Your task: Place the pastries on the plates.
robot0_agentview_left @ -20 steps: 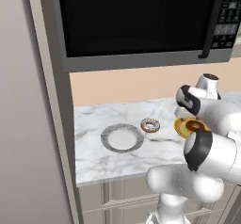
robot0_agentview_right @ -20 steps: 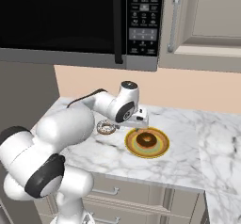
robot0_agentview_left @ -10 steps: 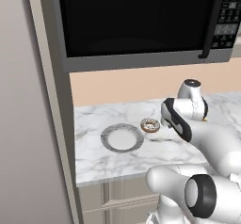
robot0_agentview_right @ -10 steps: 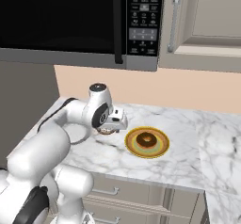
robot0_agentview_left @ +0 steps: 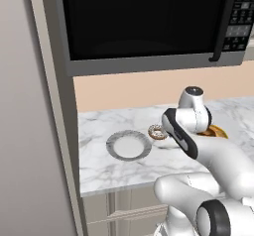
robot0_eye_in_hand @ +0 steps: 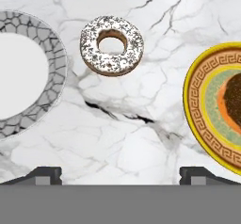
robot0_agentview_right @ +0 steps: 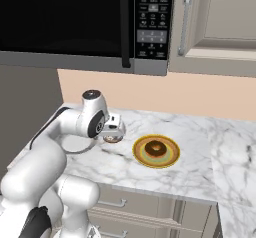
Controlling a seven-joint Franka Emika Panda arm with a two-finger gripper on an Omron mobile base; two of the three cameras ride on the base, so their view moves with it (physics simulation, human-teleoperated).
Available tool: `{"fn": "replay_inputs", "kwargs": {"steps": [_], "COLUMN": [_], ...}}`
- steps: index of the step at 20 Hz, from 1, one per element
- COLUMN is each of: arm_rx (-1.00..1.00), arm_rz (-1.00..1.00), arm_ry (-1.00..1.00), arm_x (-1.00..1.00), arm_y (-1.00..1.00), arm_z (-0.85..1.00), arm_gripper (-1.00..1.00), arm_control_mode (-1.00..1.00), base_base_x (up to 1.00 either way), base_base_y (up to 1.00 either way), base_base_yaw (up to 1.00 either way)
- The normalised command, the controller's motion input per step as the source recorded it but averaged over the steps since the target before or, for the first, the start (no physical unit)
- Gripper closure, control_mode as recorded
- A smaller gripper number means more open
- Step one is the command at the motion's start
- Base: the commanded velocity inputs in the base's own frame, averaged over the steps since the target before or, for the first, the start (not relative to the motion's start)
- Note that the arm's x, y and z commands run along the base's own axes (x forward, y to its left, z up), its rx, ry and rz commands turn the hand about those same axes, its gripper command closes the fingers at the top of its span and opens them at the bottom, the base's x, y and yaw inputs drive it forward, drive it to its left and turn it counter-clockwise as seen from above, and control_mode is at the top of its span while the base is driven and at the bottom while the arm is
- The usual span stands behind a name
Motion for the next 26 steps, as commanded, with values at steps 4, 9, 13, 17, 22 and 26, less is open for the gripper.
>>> {"fn": "replay_inputs", "kwargs": {"steps": [4,9,13,17,22,26], "arm_rx": [0.00,0.00,0.00,0.00,0.00,0.00], "arm_rz": [-0.02,-0.07,-0.05,-0.02,0.00,0.00], "arm_ry": [-0.01,0.00,0.00,0.00,0.00,0.00], "arm_x": [0.13,0.34,0.34,0.23,0.19,0.17], "arm_y": [0.08,0.00,-0.02,-0.18,-0.21,-0.01], "arm_z": [0.00,0.00,0.00,0.00,0.00,-0.03], "arm_gripper": [-1.00,-1.00,-1.00,-1.00,-1.00,-1.00], "arm_control_mode": [-1.00,-1.00,-1.00,-1.00,-1.00,-1.00], "base_base_x": [0.00,0.00,0.00,0.00,0.00,0.00], "base_base_y": [0.00,0.00,0.00,0.00,0.00,0.00], "base_base_yaw": [0.00,0.00,0.00,0.00,0.00,0.00]}}
